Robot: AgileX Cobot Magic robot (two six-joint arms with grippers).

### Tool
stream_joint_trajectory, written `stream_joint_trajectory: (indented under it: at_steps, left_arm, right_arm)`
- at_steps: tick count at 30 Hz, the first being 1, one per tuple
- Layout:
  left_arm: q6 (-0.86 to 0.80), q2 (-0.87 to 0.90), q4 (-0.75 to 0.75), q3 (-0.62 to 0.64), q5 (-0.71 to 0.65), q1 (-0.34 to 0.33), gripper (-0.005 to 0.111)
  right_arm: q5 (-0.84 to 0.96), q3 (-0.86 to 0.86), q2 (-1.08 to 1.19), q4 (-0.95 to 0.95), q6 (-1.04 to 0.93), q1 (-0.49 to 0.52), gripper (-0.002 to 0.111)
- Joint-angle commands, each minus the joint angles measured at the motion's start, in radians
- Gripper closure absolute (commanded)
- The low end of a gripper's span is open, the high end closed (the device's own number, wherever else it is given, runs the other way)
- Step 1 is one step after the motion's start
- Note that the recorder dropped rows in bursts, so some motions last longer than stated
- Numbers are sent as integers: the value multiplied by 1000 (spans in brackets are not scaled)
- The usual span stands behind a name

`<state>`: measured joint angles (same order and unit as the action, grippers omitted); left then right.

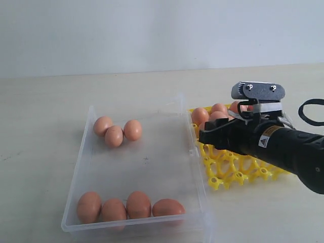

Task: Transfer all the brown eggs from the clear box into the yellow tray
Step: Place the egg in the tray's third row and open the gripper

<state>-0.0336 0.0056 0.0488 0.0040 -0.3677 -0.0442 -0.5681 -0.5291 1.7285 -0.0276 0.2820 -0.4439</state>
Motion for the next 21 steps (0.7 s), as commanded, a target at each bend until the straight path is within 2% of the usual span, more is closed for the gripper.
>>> stream_joint_trajectory:
  at_steps: [1, 4, 6, 8, 13, 15, 18, 21]
  left_arm:
    - [6, -6, 6, -4, 14, 5, 107]
    - [6, -6, 6, -4, 14, 5, 107]
    - [6, -6, 6, -4, 14, 5, 107]
    - [6, -6, 6, -4, 14, 5, 107]
    - [6, -6, 6, -4, 14, 5, 107]
    - [6, -6, 6, -4, 14, 5, 107]
    - [6, -6, 6, -4, 14, 5, 107]
    - [6, -6, 6, -4, 14, 5, 107]
  right_arm:
    - [-3, 1, 50, 34, 67, 5, 108]
    - [-10, -2, 68, 37, 67, 5, 104]
    - [-10, -9, 81, 37, 78, 5, 98]
    - [-10, -18, 90, 51, 86, 5, 89]
    - [-1, -29, 92, 53, 86, 5, 54]
    - [15, -29, 92, 53, 86, 5, 47]
    - [55, -29, 65, 53, 86, 5, 47]
    - [122, -29, -25, 64, 86, 2, 59]
